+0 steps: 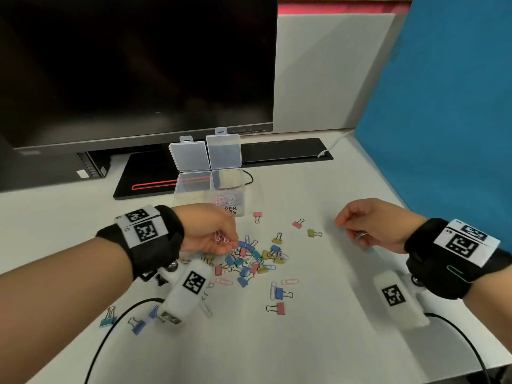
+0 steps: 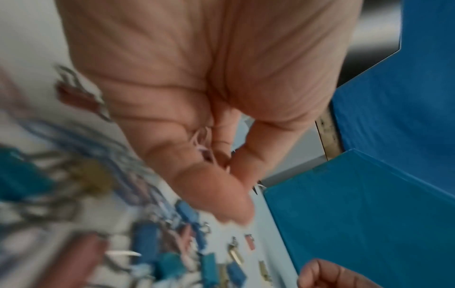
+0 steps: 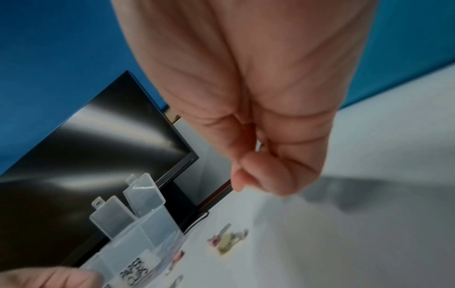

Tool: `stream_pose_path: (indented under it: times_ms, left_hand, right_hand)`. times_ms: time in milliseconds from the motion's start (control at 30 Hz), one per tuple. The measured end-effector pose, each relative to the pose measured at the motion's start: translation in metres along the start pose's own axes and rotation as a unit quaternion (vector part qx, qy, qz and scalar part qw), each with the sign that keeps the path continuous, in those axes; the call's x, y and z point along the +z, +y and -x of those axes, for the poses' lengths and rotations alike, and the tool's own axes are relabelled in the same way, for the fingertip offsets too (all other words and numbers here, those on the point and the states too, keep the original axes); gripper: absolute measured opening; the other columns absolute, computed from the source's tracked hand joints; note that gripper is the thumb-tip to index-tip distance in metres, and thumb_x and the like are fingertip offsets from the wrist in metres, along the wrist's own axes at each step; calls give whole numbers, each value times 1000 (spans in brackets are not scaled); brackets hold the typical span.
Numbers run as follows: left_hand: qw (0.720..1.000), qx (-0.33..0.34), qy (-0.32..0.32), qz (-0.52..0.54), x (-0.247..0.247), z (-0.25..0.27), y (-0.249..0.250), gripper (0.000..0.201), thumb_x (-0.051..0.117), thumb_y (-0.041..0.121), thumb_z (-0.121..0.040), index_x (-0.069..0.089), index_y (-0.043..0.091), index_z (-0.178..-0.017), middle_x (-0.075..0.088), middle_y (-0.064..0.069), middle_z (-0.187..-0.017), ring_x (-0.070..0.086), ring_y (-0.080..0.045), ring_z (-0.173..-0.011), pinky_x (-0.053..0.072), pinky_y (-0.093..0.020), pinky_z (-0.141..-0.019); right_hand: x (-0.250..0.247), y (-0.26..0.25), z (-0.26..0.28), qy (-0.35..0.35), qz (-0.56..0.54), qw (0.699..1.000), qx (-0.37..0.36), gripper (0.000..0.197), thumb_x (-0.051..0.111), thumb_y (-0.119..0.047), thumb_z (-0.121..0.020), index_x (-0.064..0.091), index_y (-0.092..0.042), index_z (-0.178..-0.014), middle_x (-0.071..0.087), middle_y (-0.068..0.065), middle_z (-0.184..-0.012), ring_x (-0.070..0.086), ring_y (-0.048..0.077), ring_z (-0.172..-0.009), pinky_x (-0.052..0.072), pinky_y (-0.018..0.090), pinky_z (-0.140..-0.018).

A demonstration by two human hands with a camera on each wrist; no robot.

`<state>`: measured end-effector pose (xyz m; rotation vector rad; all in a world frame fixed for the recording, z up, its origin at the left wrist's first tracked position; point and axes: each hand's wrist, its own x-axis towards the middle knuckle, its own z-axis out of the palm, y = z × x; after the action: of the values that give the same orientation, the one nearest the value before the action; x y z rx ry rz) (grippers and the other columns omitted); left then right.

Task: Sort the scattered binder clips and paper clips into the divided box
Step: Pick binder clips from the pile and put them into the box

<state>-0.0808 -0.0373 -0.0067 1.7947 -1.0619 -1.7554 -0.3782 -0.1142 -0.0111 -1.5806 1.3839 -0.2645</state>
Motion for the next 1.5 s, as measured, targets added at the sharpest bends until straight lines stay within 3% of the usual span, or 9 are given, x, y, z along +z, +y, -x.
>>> stream_pose_path:
  times_ms: [200,300,467,667,867,1067,1200,1400,1500]
  left_hand:
    - [1000,-5,-26,7,-16,11,-18,16,52,-8,-89,62,0,-98,63,-14,-72,60,-16,-55,53,-19,-47]
    - [998,-16,-36,54,-15,13,-21,21,46,-10,-89,64,-1,-84,59,-14,-69,54,-15,-49,49,-20,-44]
    - [996,12,13,-92,1,12,-11,26,64,20,-88,70,19,-63,37,2,-57,29,-9,-44,28,-18,-40]
    - [832,180,136,-507,34,4,3,32,68,23,-84,63,27,-115,38,15,-74,42,-6,-72,34,-15,-66]
    - [823,211,111,-516,41,-4,5,28,65,19,-85,69,25,-111,58,-1,-95,54,-15,-113,31,-15,-75]
    - [803,235,83,-541,42,-6,2,20,68,19,-81,71,21,-100,47,17,-66,44,-3,-61,27,-5,-51]
    - [797,242,89,-546,45,-10,1,15,67,26,-82,70,19,-96,48,17,-67,45,-1,-60,26,-4,-50]
    - [809,233,152,-518,48,-14,11,20,64,27,-86,62,18,-104,38,14,-66,42,-6,-62,32,-20,-54]
    - [807,244,103,-528,48,-8,12,18,66,22,-83,66,20,-101,40,11,-62,39,-2,-55,33,-18,-54]
  right_hand:
    - [35,-20,11,-44,160,985,-57,14,50,-15,-93,56,-8,-83,42,-1,-65,36,11,-52,32,18,-46]
    - [61,-33,21,-63,350,914,-198,12,52,-24,-93,55,-19,-82,48,-14,-76,46,2,-70,34,13,-63]
    - [91,-46,13,-30,384,901,-202,14,53,-22,-92,59,-17,-104,53,-7,-83,51,16,-80,37,23,-64]
    - [100,-58,-6,-76,445,867,-209,19,54,-20,-91,59,-15,-108,62,4,-109,47,17,-85,39,25,-72]
    - [86,-53,-13,-54,429,880,-196,9,52,-24,-92,58,-17,-89,53,-2,-91,50,17,-84,36,24,-71]
    - [59,-40,-19,-13,381,916,-127,25,54,-19,-89,63,-14,-65,70,8,-96,64,24,-93,47,30,-77]
    - [60,-37,-13,25,393,903,-169,21,45,-21,-94,65,-14,-88,65,1,-97,61,21,-89,46,26,-75]
    - [80,-41,16,-107,410,874,-239,5,64,-27,-83,63,-22,-82,52,-11,-80,51,12,-80,38,12,-76]
    - [87,-39,22,-113,428,866,-231,19,68,-31,-80,66,-15,-92,54,-8,-84,51,12,-77,30,10,-58]
